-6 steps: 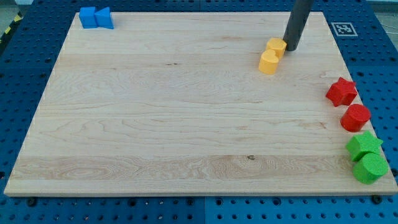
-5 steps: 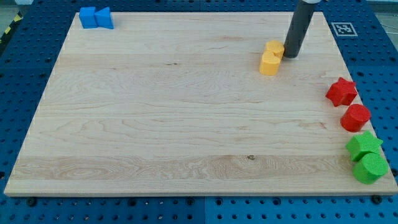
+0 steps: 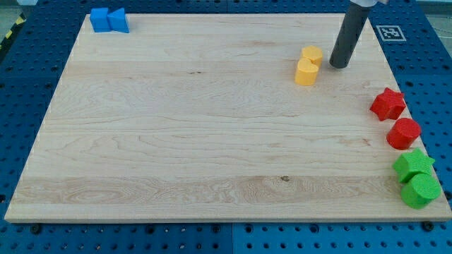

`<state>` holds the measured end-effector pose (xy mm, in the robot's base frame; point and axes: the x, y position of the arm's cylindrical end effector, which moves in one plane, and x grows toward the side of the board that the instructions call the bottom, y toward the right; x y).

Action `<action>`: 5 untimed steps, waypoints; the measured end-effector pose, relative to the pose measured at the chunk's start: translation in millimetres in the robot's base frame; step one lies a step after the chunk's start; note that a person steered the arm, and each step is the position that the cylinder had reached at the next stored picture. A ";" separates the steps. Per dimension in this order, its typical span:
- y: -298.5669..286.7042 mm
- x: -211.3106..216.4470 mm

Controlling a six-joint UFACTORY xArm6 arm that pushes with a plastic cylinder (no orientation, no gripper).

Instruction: Push red star slightly towards down

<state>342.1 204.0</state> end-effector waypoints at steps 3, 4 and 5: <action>69.1 0.4; 71.5 18.1; 71.6 52.2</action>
<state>394.3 275.5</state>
